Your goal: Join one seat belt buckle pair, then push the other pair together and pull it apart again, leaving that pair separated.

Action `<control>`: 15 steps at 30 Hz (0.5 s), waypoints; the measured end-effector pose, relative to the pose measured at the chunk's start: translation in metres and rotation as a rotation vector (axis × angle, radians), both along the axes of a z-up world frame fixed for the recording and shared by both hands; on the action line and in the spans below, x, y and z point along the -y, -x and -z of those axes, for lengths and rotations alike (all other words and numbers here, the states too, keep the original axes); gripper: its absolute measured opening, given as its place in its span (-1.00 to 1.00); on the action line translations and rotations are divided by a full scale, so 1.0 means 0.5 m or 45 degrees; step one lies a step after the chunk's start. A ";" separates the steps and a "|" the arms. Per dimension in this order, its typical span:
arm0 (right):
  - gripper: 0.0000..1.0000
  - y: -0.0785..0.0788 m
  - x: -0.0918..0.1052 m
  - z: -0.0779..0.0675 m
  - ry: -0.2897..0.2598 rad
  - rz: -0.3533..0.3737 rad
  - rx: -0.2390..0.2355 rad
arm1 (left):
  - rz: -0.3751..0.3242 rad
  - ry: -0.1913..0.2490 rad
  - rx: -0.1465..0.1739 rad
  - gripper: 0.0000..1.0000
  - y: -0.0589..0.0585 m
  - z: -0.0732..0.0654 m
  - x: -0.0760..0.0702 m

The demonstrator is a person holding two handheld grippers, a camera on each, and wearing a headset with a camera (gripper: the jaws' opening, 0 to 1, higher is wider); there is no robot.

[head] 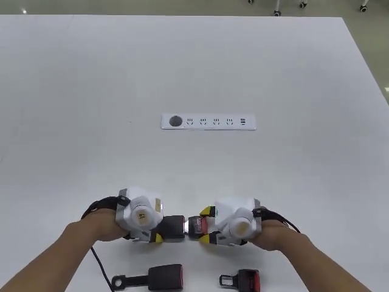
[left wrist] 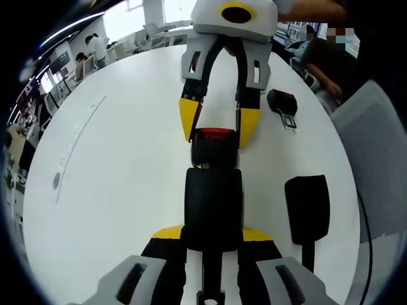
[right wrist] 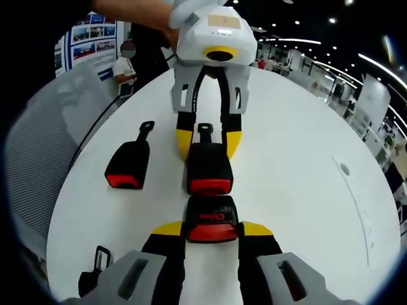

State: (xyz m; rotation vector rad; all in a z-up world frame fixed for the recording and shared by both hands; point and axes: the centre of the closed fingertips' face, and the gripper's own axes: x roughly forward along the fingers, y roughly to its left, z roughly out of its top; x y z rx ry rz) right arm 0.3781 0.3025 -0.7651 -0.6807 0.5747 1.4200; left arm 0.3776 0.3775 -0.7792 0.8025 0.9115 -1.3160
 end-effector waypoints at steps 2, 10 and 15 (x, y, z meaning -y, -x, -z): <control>-0.47 -0.002 0.000 0.005 0.001 0.011 -0.006 | -0.007 0.002 0.000 -0.39 0.000 -0.001 0.001; -0.47 -0.007 0.000 0.003 0.025 0.052 -0.020 | -0.014 -0.020 -0.008 -0.39 -0.001 -0.003 0.003; -0.48 -0.011 -0.002 0.011 0.028 0.065 -0.026 | -0.019 -0.037 -0.008 -0.40 -0.002 -0.002 0.002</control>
